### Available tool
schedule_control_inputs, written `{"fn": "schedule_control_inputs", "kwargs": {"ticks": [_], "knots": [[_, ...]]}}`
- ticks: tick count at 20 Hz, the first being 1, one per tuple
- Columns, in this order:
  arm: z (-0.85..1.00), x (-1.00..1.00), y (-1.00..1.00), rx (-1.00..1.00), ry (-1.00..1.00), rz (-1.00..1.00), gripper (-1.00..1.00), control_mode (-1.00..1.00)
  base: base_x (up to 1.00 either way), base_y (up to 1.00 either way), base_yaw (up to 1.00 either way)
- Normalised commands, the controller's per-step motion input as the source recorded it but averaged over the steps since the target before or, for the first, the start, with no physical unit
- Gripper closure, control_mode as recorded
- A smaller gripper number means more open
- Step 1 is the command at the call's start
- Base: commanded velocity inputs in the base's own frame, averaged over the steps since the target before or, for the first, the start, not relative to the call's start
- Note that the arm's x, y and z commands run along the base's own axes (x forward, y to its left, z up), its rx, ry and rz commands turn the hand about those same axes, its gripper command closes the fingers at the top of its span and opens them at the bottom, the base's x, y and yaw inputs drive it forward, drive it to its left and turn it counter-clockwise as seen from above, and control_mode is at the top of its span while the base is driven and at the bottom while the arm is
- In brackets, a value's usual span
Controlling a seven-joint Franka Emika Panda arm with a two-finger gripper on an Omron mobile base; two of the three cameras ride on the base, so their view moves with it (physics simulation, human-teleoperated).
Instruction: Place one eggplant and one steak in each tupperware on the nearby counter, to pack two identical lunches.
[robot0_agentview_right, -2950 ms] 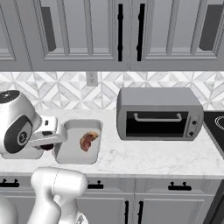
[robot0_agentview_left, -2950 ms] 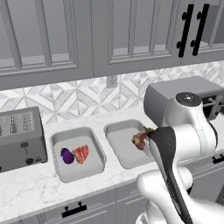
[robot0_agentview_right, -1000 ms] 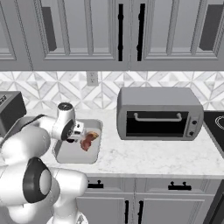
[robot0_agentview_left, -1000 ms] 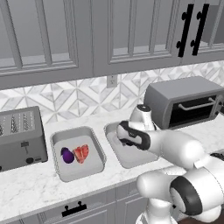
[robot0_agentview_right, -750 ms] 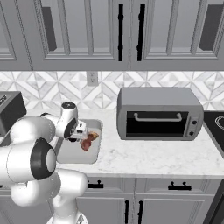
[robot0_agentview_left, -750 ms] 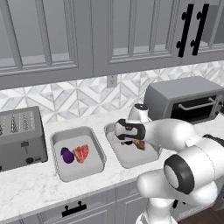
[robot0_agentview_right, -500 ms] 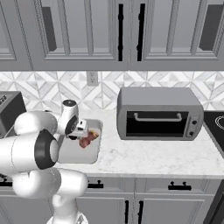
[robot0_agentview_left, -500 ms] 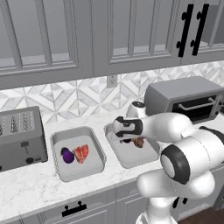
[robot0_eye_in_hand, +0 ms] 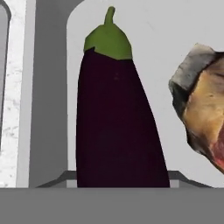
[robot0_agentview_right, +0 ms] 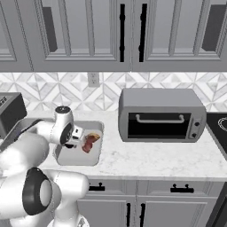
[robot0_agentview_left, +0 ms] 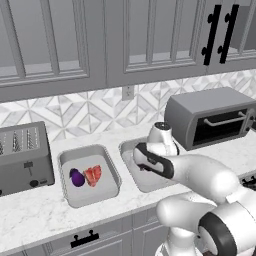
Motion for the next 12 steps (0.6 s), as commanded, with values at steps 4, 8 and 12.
{"fn": "schedule_control_inputs", "kwargs": {"ticks": [4,8,12], "knots": [[-0.01,0.45,-0.07,0.0,0.0,-0.04,1.0,-1.0,0.0,0.0,0.0],[-0.01,0.91,-0.06,0.0,0.0,0.0,1.0,-1.0,0.0,0.0,0.0],[-0.12,0.21,0.01,0.0,0.04,0.0,1.0,-1.0,0.0,0.0,0.0]]}}
